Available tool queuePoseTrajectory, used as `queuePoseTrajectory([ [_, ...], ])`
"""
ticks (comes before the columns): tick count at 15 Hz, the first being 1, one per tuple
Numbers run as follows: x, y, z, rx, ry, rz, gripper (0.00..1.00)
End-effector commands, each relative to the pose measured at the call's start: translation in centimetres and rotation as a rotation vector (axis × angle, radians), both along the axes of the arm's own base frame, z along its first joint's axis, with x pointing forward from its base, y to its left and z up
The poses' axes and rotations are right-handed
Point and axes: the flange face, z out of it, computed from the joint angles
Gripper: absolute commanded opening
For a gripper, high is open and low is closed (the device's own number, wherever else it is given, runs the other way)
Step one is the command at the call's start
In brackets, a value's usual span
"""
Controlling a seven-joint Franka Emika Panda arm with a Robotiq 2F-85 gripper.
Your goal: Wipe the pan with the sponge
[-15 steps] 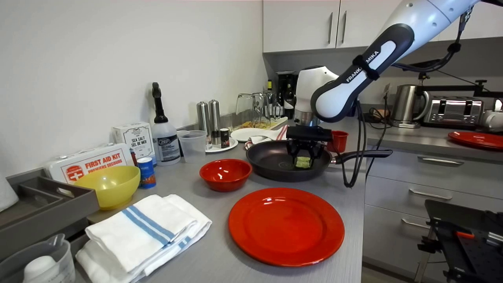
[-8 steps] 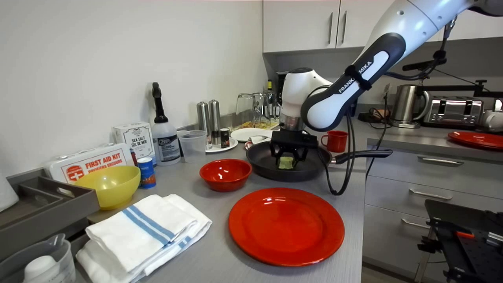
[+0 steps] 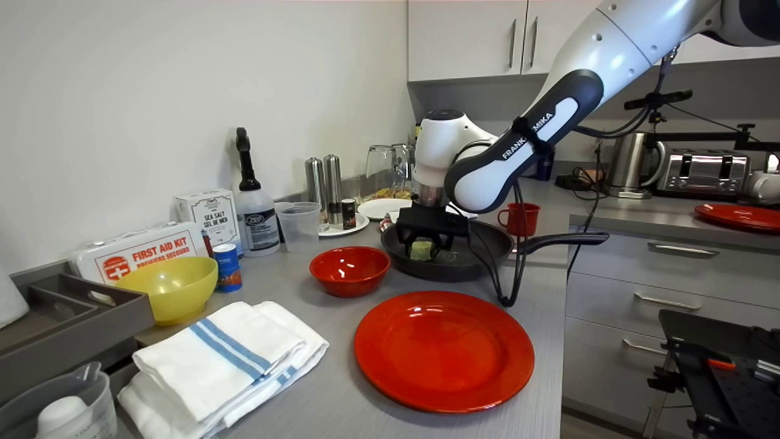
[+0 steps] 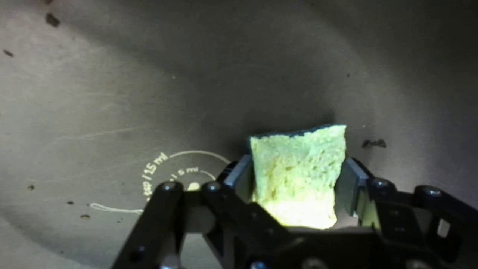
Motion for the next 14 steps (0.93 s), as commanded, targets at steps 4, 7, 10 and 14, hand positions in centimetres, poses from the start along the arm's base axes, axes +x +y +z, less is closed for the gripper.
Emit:
queuePoseTrajectory([
  [4, -0.8, -1.4, -1.3, -0.010, 0.007, -0.025, 0.28],
  [7, -2.3, -2.9, -1.4, -0.018, 0.029, -0.057, 0.28],
  [10, -4.1, -4.9, -1.5, -0.028, 0.060, -0.106, 0.28],
  [14, -6.3, -8.0, -1.5, -0.061, 0.081, -0.178, 0.28],
])
